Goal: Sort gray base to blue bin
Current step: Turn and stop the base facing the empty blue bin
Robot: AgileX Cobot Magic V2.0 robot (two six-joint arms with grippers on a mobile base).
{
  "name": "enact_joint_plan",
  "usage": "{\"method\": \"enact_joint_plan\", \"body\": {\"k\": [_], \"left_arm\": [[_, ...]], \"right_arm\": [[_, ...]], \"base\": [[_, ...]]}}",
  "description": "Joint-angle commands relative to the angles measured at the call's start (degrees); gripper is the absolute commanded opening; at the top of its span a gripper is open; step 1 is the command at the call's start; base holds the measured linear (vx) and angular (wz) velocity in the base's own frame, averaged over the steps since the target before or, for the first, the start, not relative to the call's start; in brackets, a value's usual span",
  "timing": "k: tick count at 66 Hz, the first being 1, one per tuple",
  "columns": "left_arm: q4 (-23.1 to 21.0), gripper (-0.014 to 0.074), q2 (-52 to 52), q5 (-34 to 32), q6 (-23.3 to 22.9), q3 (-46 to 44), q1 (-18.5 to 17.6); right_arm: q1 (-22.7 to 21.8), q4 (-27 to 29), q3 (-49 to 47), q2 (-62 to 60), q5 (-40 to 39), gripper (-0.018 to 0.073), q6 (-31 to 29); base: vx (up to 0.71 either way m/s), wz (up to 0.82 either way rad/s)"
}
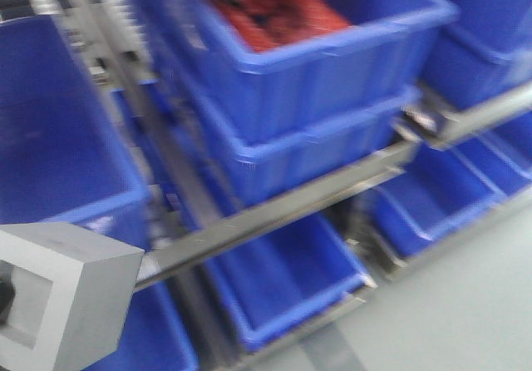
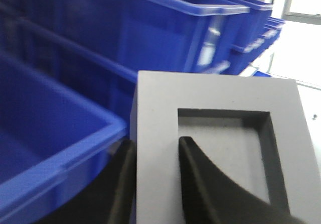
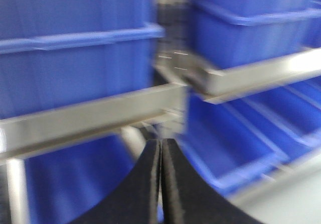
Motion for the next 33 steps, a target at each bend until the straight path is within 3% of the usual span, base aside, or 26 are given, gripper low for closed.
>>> {"method": "enact_joint_plan", "body": {"k": [1, 20, 33], "left_arm": [[-0.43, -0.0006, 0.52, -6.48, -0.31, -1.92, -0.46], [-0.43, -0.0006, 0.52, -6.48, -0.31, -1.92, -0.46], [-0.43, -0.0006, 0.52, -6.48, -0.31, -1.92, -0.46]], "right_arm": [[-0.26, -0.35, 0.83, -0.66, -4.24, -0.0009, -0.31], [-0.26, -0.35, 0.83, -0.66, -4.24, -0.0009, -0.31], [-0.26, -0.35, 0.83, -0.66, -4.24, -0.0009, -0.31]], "base": [[0.17, 0.89], [0.13, 0.86], [0.10, 0.54]]}}
